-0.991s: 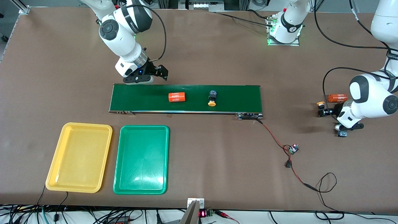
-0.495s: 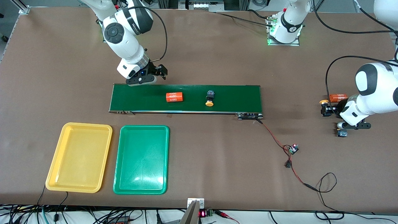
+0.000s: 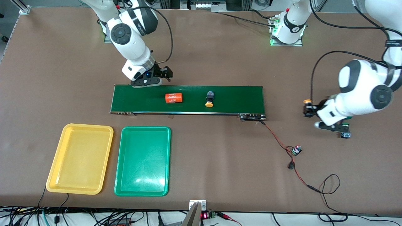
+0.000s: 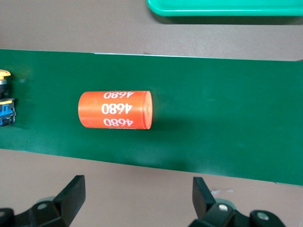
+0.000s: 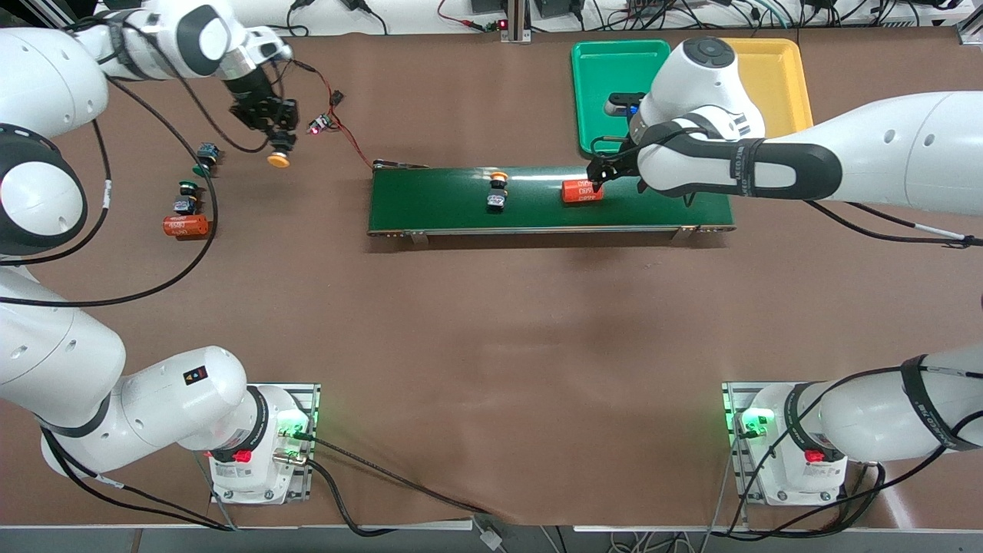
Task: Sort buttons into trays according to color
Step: 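Lower the black button onto the conveyor belt with the left gripper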
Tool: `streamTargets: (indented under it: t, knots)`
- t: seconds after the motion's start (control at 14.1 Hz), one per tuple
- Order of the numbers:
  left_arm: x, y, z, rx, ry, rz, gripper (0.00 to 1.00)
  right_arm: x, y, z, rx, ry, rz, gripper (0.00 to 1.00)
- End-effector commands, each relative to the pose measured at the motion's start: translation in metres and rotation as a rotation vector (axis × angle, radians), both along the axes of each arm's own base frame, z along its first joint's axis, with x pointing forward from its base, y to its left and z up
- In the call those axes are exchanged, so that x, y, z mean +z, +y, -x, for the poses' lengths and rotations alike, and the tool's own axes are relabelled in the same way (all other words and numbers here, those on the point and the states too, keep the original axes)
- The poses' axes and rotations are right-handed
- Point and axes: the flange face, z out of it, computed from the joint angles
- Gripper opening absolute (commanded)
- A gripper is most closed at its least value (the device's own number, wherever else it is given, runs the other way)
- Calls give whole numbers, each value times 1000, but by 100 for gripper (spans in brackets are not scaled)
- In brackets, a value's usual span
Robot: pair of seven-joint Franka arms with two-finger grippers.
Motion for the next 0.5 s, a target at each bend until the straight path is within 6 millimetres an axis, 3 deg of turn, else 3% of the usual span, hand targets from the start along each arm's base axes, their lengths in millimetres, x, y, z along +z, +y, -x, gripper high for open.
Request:
streamTargets:
  t: [0.0, 0.14, 0.42]
  knots:
    - [8, -45, 7, -28, 21, -5, 0, -6, 23, -4, -3, 9, 17, 100]
    - [7, -90, 14, -89, 19, 8, 0, -9, 25, -5, -1, 13, 17, 100]
    - [-4, -148, 25, -137, 10, 22, 0, -10, 24, -6, -5, 16, 19, 100]
